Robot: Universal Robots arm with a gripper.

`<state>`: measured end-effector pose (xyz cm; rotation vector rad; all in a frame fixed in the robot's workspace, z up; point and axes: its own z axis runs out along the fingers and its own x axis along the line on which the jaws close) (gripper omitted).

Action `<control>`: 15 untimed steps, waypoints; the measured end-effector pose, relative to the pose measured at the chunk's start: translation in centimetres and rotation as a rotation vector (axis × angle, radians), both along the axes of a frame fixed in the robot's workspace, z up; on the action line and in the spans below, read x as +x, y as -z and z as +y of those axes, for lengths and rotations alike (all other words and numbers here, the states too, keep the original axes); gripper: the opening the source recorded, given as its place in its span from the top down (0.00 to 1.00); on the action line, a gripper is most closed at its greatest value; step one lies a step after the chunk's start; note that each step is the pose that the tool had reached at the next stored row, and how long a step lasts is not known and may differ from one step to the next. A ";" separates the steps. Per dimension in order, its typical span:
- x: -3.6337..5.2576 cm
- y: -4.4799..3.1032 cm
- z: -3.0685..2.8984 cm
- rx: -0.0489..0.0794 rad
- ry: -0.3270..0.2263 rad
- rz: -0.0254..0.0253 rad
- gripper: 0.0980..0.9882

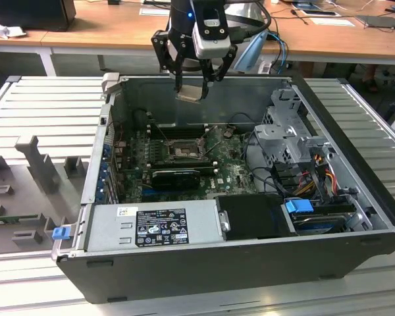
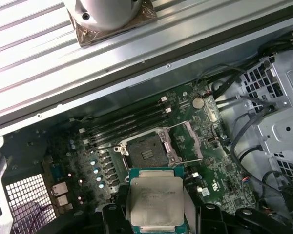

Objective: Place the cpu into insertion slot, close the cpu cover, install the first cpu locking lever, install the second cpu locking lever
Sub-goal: 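Place the cpu into insertion slot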

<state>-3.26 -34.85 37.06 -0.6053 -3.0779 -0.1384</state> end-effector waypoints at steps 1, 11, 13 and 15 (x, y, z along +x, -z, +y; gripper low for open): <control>0.00 0.01 0.00 0.000 0.013 0.0001 0.52; 0.00 0.44 -0.03 0.000 0.057 0.0001 0.52; 0.00 0.54 -0.03 0.000 0.057 0.0001 0.52; 0.00 0.54 -0.03 0.000 0.061 0.0001 0.52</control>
